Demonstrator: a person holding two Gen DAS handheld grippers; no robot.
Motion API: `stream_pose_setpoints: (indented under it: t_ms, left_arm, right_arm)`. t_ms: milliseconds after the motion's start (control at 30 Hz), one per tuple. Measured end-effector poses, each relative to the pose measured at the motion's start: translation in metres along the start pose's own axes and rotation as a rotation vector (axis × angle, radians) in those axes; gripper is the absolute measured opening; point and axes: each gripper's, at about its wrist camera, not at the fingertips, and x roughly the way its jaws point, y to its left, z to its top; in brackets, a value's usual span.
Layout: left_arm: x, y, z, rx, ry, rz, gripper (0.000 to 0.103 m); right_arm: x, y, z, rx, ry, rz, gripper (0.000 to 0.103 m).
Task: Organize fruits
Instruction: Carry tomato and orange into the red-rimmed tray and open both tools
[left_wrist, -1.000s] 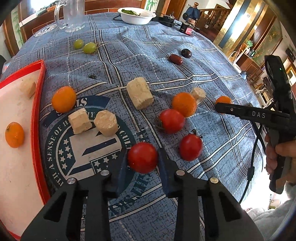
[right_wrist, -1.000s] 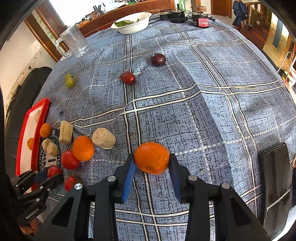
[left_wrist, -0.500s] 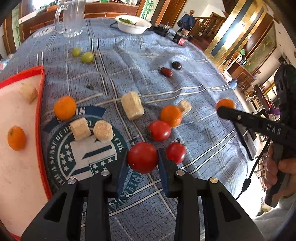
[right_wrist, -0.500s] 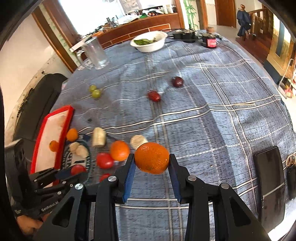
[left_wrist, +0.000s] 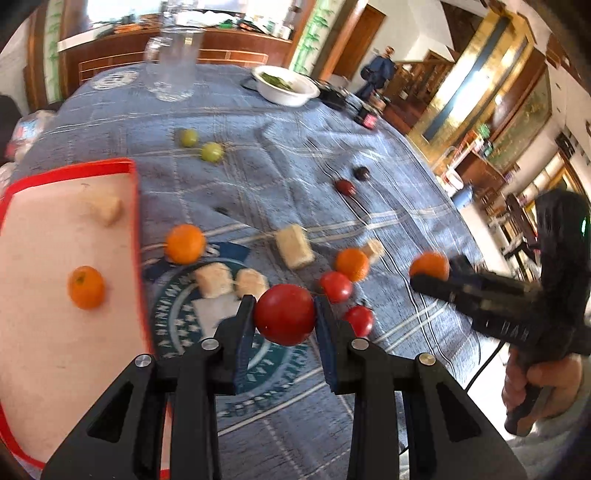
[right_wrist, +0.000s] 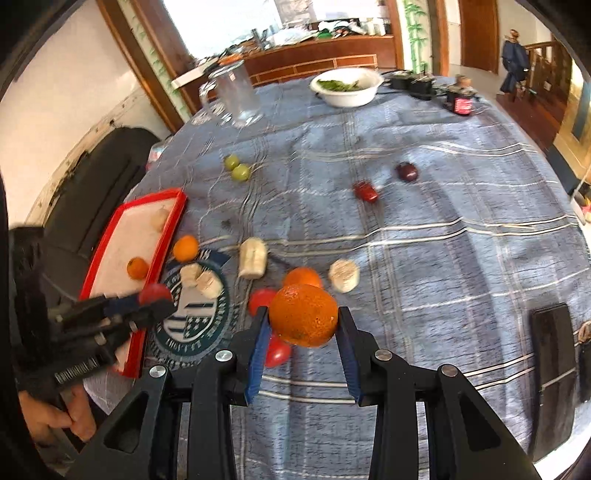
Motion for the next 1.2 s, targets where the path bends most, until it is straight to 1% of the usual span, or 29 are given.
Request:
stream_pose_setpoints:
  t_ms: [100,200,467,600,700,867,1000,1067,1200]
  left_arm:
    - [-0.011,0.020,0.002,-0.050,-0.023,0.018,0.029]
    - [-0.017,0.037,0.000,-0.076,-0.033,0.039,0.029]
    - [-0.027,0.072,-0.009,-0.124,-0.030,0.085,0.029]
    - [-0.036,0.095,-0.009,-0.163,-0.049,0.094,0.029]
    - [-0.041,0.111,-0.010,-0.192,-0.054,0.097,0.029]
    - [-0.047,0.132,-0.022,-0.209,-0.039,0.116,0.029]
    - [-0.048,0.150,-0.033,-0.240,-0.021,0.125,0.029]
    - [-0.046,0.156,-0.033,-0.248,-0.013,0.120,0.029]
    - [-0.037,0.165,-0.024,-0.223,-0.002,0.117,0.029]
  right_arm:
    - [0.006,0.016,-0.003,-0.040,0.018,0.016,0.036]
    - [0.011,0.031,-0.005,-0.071,0.030,0.029,0.036]
    - [0.019,0.057,-0.007,-0.099,0.036,0.076,0.036]
    - [0.028,0.075,-0.006,-0.121,0.048,0.114,0.036]
    - [0.034,0.096,-0.004,-0.163,0.051,0.143,0.036]
    - [0.046,0.128,0.007,-0.198,0.054,0.202,0.036]
    - [0.057,0.152,0.012,-0.229,0.074,0.250,0.036]
    - [0.064,0.167,0.009,-0.268,0.095,0.267,0.036]
    - [0.078,0.200,0.000,-0.363,0.133,0.284,0.036]
